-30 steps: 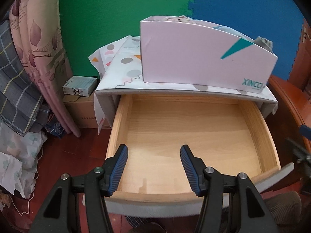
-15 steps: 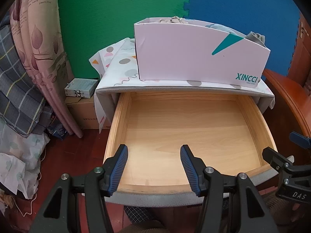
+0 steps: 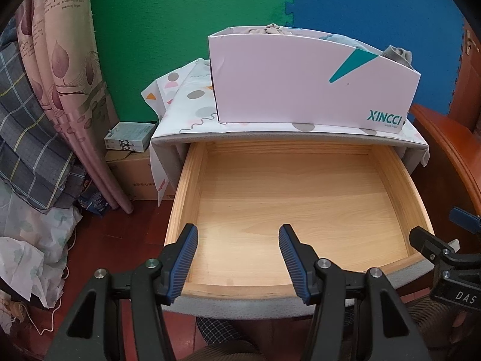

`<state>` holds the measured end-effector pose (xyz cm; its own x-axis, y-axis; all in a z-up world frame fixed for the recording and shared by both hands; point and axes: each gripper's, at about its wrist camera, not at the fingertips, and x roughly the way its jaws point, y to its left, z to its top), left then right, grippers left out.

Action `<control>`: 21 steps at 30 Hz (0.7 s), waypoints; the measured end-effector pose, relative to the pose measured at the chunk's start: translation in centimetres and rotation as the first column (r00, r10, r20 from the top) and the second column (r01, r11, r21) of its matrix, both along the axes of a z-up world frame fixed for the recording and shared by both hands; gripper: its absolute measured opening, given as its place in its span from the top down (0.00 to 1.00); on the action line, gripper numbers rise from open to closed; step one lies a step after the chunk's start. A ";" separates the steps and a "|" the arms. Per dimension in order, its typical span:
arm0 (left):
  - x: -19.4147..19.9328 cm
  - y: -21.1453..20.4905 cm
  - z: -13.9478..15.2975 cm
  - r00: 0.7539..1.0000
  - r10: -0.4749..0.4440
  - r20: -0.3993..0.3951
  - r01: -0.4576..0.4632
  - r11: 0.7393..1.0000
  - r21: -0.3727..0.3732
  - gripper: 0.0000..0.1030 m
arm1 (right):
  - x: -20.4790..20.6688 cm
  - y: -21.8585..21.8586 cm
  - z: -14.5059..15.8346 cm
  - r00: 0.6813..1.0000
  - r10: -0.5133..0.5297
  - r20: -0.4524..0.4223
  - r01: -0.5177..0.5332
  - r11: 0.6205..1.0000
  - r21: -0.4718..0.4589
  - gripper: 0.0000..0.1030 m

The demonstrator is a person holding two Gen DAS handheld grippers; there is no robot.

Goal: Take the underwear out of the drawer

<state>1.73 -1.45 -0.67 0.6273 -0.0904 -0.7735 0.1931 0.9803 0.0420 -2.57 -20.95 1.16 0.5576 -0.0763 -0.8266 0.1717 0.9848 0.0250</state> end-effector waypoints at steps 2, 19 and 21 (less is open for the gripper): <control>0.0 0.0 0.0 1.000 0.001 0.000 -0.001 1.000 0.002 0.44 | 0.1 -0.1 -0.1 1.000 -0.005 -0.007 0.005 1.000 0.006 0.03; 0.0 0.0 -0.1 1.000 -0.001 -0.001 0.001 1.000 0.007 0.44 | 0.5 -0.3 -0.5 1.000 -0.010 -0.028 0.010 1.000 0.008 0.03; 0.0 0.1 -0.1 1.000 -0.002 -0.001 0.002 1.000 0.006 0.44 | 0.5 -0.4 -0.5 1.000 -0.010 -0.030 0.010 1.000 0.007 0.03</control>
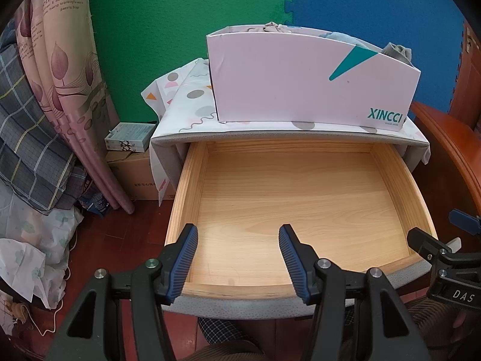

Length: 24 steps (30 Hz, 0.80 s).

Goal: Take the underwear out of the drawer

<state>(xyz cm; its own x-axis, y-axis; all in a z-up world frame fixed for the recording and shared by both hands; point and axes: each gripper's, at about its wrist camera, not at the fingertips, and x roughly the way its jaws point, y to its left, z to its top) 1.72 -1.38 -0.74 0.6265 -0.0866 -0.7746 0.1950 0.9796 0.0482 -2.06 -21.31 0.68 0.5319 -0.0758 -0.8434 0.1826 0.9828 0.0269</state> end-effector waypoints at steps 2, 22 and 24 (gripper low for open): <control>0.0 0.0 0.0 1.000 0.000 0.000 0.000 1.000 -0.001 0.44 | 0.0 0.0 0.0 1.000 0.001 0.000 -0.001 1.000 0.000 0.03; 0.0 0.0 0.0 1.000 -0.002 0.001 0.002 1.000 0.000 0.44 | 0.0 0.5 -0.1 1.000 0.014 -0.008 -0.014 1.000 -0.015 0.03; -0.1 0.0 0.0 1.000 -0.001 0.003 0.001 1.000 0.000 0.44 | 0.0 0.5 -0.2 1.000 0.014 -0.009 -0.014 1.000 -0.015 0.03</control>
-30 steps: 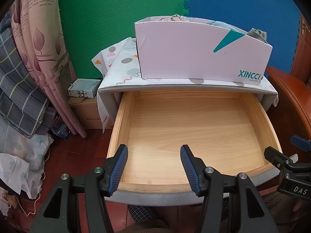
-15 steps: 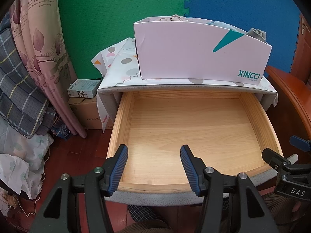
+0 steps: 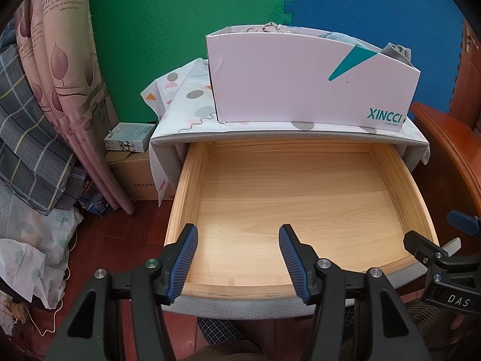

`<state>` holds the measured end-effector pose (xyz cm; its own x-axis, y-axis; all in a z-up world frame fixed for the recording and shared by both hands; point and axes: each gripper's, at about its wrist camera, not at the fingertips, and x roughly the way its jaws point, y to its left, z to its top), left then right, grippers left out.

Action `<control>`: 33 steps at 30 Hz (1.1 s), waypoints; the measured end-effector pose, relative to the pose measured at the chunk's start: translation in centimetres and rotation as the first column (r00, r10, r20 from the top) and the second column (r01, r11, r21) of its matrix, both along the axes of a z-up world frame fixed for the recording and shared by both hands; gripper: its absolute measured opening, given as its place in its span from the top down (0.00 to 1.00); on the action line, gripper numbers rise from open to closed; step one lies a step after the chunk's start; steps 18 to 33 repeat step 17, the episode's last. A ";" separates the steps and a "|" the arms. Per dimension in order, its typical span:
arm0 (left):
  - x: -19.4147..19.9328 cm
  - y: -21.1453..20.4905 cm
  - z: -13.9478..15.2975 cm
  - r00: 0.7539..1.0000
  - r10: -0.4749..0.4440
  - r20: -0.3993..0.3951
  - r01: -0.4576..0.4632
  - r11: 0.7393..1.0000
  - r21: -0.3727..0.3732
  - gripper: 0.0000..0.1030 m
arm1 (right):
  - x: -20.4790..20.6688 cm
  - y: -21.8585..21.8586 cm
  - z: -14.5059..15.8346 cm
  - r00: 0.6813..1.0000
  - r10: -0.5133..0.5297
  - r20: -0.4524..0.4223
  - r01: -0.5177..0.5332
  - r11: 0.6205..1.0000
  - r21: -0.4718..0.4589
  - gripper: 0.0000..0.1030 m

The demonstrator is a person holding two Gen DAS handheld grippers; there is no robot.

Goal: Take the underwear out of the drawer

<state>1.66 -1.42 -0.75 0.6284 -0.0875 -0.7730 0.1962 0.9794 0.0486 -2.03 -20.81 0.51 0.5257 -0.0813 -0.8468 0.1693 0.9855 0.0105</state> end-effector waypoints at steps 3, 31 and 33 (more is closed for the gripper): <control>0.0 0.0 0.0 1.000 -0.001 0.000 0.001 1.000 0.000 0.44 | 0.0 0.0 0.0 1.000 0.000 0.000 0.000 1.000 -0.001 0.03; -0.1 0.1 -0.1 1.000 -0.003 0.006 0.003 1.000 0.003 0.44 | 0.0 0.1 0.0 1.000 -0.001 0.001 0.001 1.000 -0.002 0.03; -0.1 0.1 -0.1 1.000 -0.003 0.006 0.003 1.000 0.003 0.44 | 0.0 0.1 0.0 1.000 -0.001 0.001 0.001 1.000 -0.002 0.03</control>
